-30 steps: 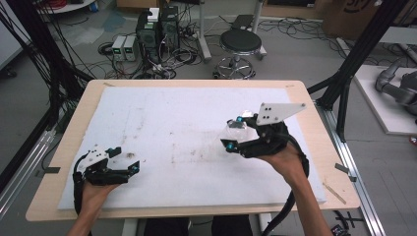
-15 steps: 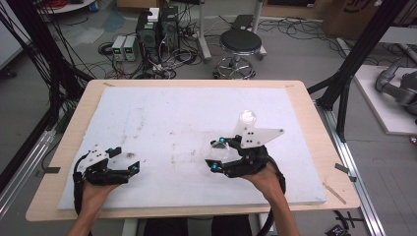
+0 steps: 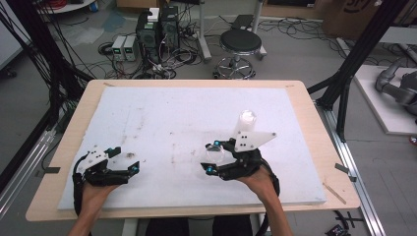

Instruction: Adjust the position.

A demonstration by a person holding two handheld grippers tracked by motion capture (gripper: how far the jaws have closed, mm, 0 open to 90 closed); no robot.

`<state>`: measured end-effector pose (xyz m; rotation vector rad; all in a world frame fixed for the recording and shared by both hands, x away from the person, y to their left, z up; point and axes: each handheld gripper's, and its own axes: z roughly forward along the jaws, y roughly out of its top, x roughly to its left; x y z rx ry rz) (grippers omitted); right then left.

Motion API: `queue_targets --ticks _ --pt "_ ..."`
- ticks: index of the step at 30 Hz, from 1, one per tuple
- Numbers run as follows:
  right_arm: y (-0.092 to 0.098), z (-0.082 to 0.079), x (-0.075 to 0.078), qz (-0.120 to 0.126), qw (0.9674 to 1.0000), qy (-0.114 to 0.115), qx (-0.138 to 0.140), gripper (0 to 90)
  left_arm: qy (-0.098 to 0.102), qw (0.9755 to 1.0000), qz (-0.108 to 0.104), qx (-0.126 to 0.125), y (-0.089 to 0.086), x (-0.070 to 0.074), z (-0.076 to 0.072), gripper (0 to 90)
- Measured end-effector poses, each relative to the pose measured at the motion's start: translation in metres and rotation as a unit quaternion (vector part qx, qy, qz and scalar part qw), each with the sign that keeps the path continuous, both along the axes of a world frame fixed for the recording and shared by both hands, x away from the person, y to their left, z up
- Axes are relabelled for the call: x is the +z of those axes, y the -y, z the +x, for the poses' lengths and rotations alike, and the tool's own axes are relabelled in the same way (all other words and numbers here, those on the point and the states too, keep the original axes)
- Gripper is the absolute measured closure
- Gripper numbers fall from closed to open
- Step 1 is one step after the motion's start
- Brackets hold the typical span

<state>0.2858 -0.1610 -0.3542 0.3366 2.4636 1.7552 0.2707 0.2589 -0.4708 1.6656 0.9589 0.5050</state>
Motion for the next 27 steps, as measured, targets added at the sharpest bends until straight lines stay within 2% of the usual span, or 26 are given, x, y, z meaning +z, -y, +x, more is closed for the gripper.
queue_targets --ticks 13,14,15,16,19,20,21,22,23,24,25,26,27 --pt "0.002 0.005 -0.002 0.008 1.0000 -0.003 0.002 41.8 -0.006 0.9999 -0.002 -0.014 0.000 0.001 0.002 5.2" --pt "0.001 0.006 -0.002 0.015 0.9999 -0.006 0.006 41.8 0.001 0.9998 -0.003 -0.018 -0.001 0.001 0.002 5.2" --pt "0.001 0.007 -0.002 0.017 0.9998 -0.006 0.007 41.8 0.017 0.9996 0.005 -0.019 -0.002 0.005 0.001 5.2" --pt "0.001 0.007 -0.002 0.017 0.9998 -0.006 0.007 41.8 0.017 0.9996 0.005 -0.019 -0.002 0.005 0.001 5.2" --pt "-0.001 0.008 -0.003 0.014 0.9998 -0.006 0.011 41.9 0.031 0.9977 0.004 -0.061 -0.004 0.014 0.003 5.2" --pt "-0.002 0.009 -0.004 0.012 0.9998 -0.006 0.013 41.8 0.031 0.9977 0.004 -0.061 -0.004 0.014 0.003 5.2" --pt "-0.002 0.009 -0.004 0.013 0.9998 -0.005 0.013 41.8 0.032 0.9948 0.004 -0.096 -0.005 0.020 0.006 5.1" --pt "-0.002 0.009 -0.004 0.013 0.9998 -0.005 0.013 41.8 0.032 0.9948 0.004 -0.096 -0.005 0.020 0.006 5.2" --pt "-0.004 0.008 -0.005 0.012 0.9998 -0.009 0.016 41.8 0.042 0.9921 0.003 -0.118 -0.007 0.027 0.007 5.2" --pt "-0.004 0.009 -0.006 0.011 0.9998 -0.008 0.017 41.8 0.042 0.9921 0.003 -0.118 -0.007 0.027 0.007 5.2" --pt "-0.005 0.009 -0.006 0.010 0.9997 -0.009 0.020 41.8 0.047 0.9906 0.000 -0.129 -0.007 0.031 0.008 5.2" --pt "-0.005 0.009 -0.006 0.012 0.9997 -0.010 0.020 41.8 0.055 0.9873 -0.007 -0.149 -0.009 0.038 0.009 5.2" --pt "-0.005 0.009 -0.006 0.012 0.9997 -0.008 0.019 41.8 0.055 0.9873 -0.007 -0.149 -0.009 0.038 0.009 5.2"
